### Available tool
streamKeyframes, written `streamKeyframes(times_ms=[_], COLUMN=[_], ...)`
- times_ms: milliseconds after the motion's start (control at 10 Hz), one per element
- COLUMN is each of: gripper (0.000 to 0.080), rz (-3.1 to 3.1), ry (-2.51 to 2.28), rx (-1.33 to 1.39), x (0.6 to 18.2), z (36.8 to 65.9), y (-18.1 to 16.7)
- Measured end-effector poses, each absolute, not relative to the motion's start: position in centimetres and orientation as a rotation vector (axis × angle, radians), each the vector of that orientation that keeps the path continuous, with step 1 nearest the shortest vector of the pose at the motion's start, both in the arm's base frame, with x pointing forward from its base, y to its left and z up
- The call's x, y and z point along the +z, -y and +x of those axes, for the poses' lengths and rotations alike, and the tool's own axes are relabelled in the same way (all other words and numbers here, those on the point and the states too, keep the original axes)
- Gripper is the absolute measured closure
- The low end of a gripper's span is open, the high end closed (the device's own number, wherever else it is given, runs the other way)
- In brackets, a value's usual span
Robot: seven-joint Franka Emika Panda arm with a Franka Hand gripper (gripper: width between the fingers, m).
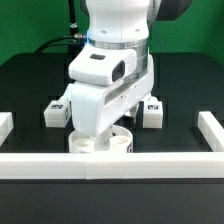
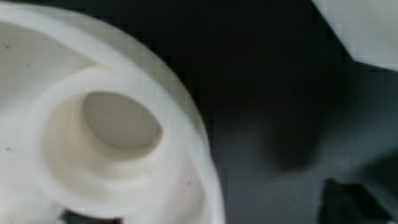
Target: Assemble stool
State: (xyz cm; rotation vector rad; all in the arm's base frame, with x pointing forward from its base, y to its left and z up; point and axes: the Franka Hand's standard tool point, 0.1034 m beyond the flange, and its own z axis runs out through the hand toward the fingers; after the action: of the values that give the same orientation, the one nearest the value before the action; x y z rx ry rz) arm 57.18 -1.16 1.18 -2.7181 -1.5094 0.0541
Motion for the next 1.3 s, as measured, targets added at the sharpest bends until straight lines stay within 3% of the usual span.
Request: streamKeyframes(times_ms=[300,400,500,1200,1300], gripper=[0.0694,0.0694,0.0771,0.0771,0.0771], rz=[-2.718,-2.718,-2.719,-2.719,-2.72], ry=[1.509,1.509,1.509,1.509,1.512], rx=[0.054,0.054,0.053,0.053,0.055], x=[1.2,1.2,1.2,1.2,1.3], z=[57.2,57.2,57.2,57.2,57.2], y=[1.2,1.2,1.2,1.1,-0.1])
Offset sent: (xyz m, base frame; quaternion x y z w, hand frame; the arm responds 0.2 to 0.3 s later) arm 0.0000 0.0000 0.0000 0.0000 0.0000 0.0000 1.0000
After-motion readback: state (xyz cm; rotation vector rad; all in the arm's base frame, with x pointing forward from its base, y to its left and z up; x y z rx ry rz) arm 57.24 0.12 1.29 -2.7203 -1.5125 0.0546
